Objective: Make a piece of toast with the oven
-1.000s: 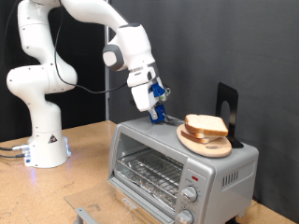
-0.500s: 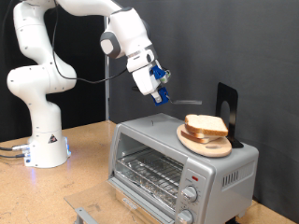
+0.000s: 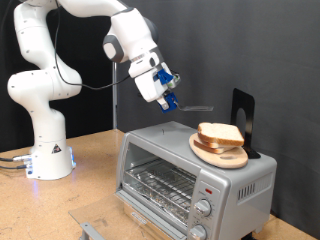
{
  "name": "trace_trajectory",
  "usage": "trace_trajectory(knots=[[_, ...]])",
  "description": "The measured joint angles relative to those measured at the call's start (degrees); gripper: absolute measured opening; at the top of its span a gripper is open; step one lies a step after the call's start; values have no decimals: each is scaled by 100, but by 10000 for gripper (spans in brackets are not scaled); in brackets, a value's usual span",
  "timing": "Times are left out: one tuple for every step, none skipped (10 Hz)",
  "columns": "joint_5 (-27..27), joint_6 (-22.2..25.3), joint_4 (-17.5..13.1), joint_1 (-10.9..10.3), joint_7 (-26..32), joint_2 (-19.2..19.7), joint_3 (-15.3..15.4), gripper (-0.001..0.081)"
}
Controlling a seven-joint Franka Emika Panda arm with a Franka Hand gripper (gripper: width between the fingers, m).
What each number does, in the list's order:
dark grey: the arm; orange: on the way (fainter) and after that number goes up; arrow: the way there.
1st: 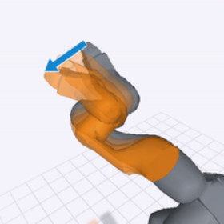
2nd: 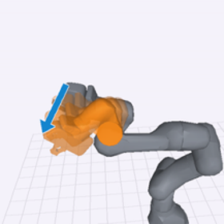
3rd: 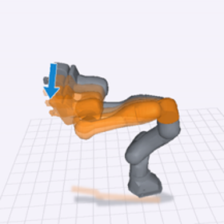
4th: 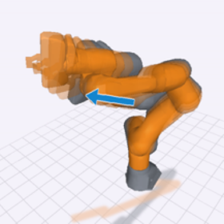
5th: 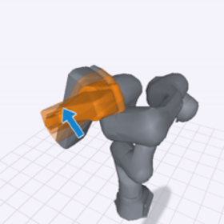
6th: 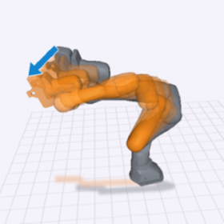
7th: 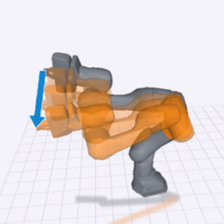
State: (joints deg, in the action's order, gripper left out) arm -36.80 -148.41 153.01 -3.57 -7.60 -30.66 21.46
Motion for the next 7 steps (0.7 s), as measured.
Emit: trace_trajectory(knots=[[0,222,76,3,111,-198,-157,390],[9,440,173,10,230,-421,-321,390],[30,606,280,23,300,-642,-466,390],[59,719,385,70,329,-856,-582,390],[77,732,491,154,336,-1041,-646,390],[96,620,599,265,322,-1190,-643,390],[145,579,683,364,321,-1285,-636,390]])
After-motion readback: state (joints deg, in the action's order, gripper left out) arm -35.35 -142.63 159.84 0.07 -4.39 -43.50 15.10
